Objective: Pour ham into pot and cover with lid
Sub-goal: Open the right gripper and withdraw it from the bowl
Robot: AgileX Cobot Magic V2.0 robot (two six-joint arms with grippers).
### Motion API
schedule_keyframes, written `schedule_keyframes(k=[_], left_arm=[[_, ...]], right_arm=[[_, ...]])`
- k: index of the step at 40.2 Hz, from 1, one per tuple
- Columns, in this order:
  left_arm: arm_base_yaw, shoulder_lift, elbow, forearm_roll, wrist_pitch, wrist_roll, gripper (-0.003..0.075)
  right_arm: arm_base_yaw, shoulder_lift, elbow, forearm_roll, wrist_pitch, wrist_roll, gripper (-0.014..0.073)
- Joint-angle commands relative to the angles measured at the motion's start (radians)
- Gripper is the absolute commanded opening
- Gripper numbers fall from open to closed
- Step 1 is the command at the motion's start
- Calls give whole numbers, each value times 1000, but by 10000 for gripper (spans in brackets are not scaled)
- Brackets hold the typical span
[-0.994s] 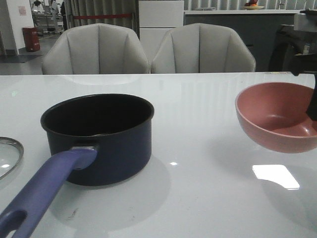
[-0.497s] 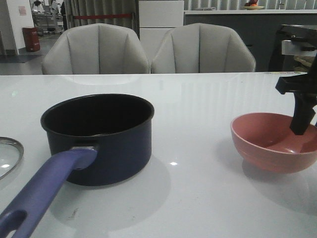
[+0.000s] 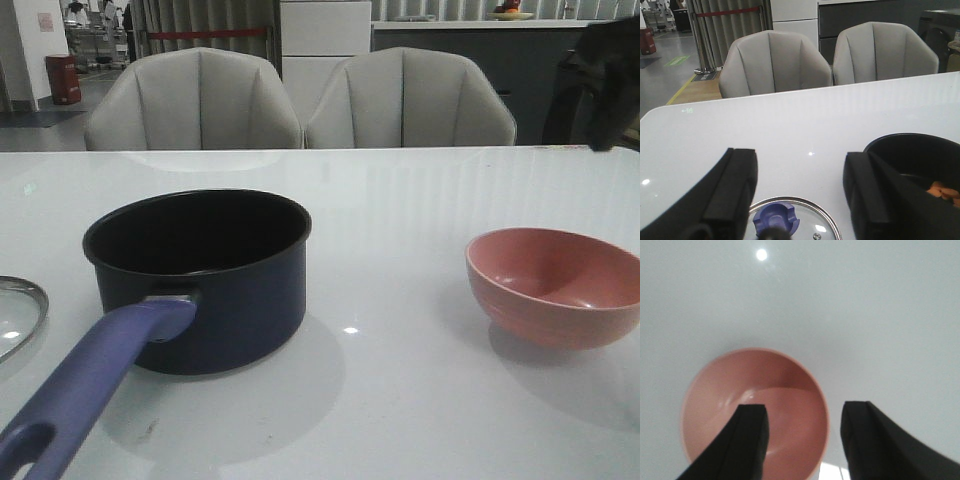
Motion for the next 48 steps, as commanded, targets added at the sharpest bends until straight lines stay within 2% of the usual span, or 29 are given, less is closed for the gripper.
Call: schedule_keyframes(k=[1,12,19,30,37,48], left_arm=[[-9,10,-27,-4,-74,-2,425],[-9,10,-27,-4,-72,-2,425],[-9,10,-27,-4,-72,-2,425],[-9,10,-27,-4,-72,-2,425],[-9,10,-27,-4,-72,-2,425],[-9,10,-27,-4,-78,-2,425]], right_arm=[[25,-127,27,7,-88,-13,445],[116,-472,300,8,-372,-12,445],[176,-719,446,8,-472,-12,445],[204,-1032,659,8,-524,-12,445],[204,-1197,780,46,-606,-10,445],[204,-1317,907,46,-620,-10,438]])
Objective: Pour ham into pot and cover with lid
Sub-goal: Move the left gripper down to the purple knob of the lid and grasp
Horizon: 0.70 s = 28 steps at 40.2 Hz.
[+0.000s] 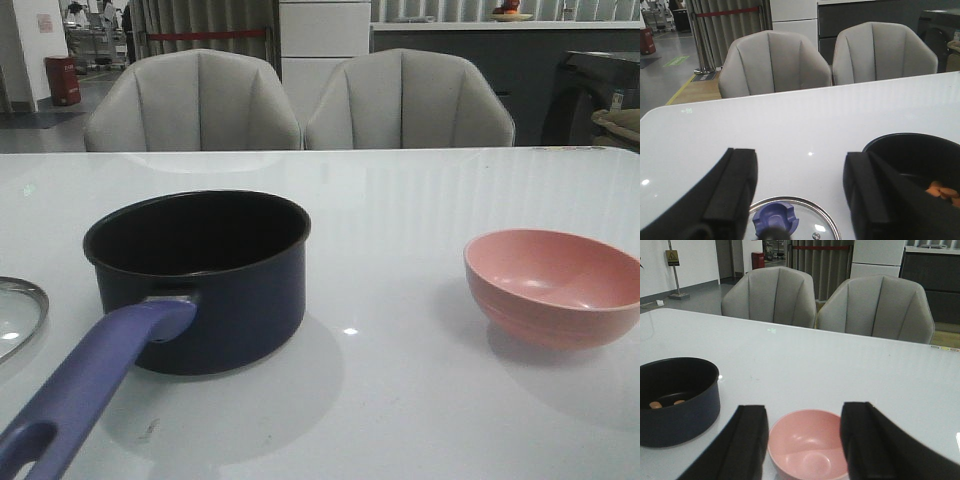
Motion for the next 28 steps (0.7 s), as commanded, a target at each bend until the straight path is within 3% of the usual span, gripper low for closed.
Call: schedule_keyframes(k=[1,3,9,11,19,28], left_arm=[[-9,10,-27,-4,-82,-2,425],[-9,10,-27,-4,-82,-2,425],[-9,10,-27,-13,-70,-2,425],[-9,10,-27,-13,-61,-2,425],[-9,24,-51,-11,-53,-2,451],[-9,160,-170,-9,29,-2,582]], right_arm=[[0,4,-3,5,-92,-8,426],[0,4,5,5,-84,-8,381],[0,4,7,5,-65,-8,120],[0,4,7,5,-72,-8,155],[0,4,7,5,-73,-8,158],[0,4,7,5,-73,-8,158]])
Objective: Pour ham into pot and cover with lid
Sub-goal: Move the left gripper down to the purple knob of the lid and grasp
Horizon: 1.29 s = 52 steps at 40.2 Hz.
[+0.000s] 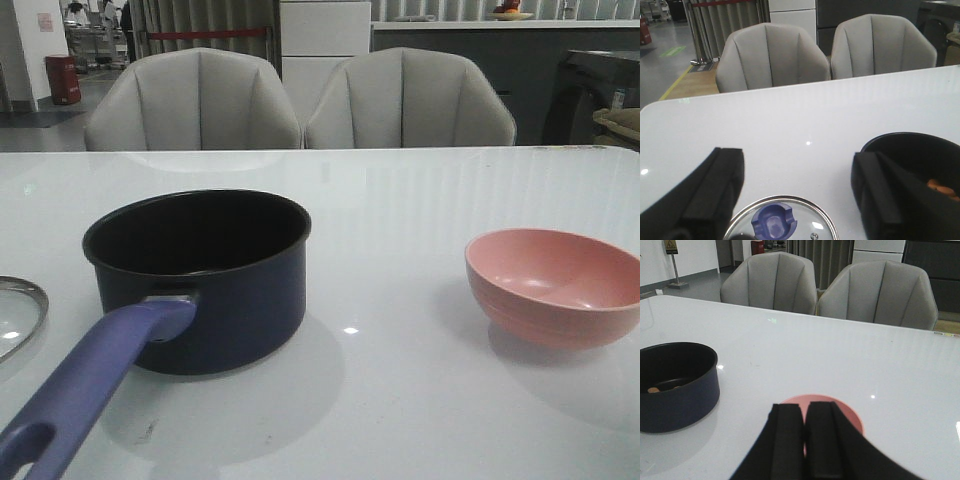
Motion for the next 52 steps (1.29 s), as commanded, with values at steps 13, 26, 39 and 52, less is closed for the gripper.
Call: schedule_keyframes(k=[13,26,39,52], left_arm=[[-2,389,-303,-9,206,-83,675],[104,831,-611,-30,616,-206,670],[102,1144,-823,-46,787,-206,670],[102,1298,-897,7,808,-274,670]], right_arm=[[0,8,-25,5,-78,-8,158],[0,8,-25,5,-78,-8,158],[0,8,-25,5,-78,-8,158],[0,8,-25,5,-78,-8,158]])
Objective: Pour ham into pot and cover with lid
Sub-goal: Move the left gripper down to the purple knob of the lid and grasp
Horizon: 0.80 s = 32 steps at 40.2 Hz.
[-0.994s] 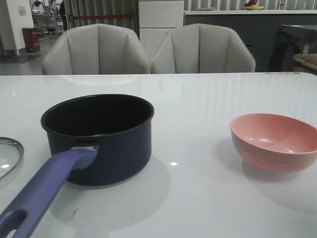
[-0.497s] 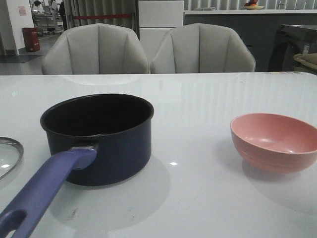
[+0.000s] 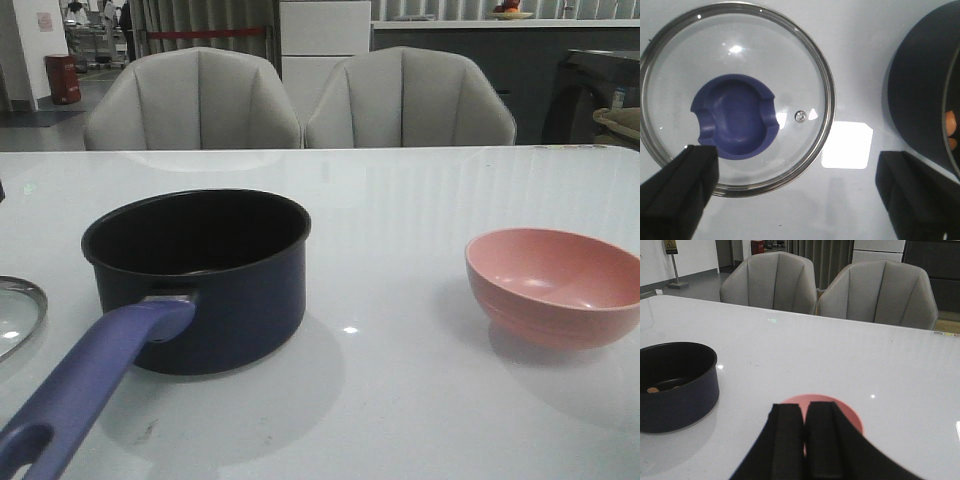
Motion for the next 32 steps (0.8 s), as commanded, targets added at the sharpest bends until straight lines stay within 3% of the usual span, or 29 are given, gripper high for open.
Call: schedule_keyframes(k=[1,32], left_arm=[[0,-3,-34,46,-7,-55,670],[47,113,-34,19,-80,-62,670]], right_arm=[[0,8,-25,5,-78,-8,158],[0,8,-24,5,-78,-8,158]])
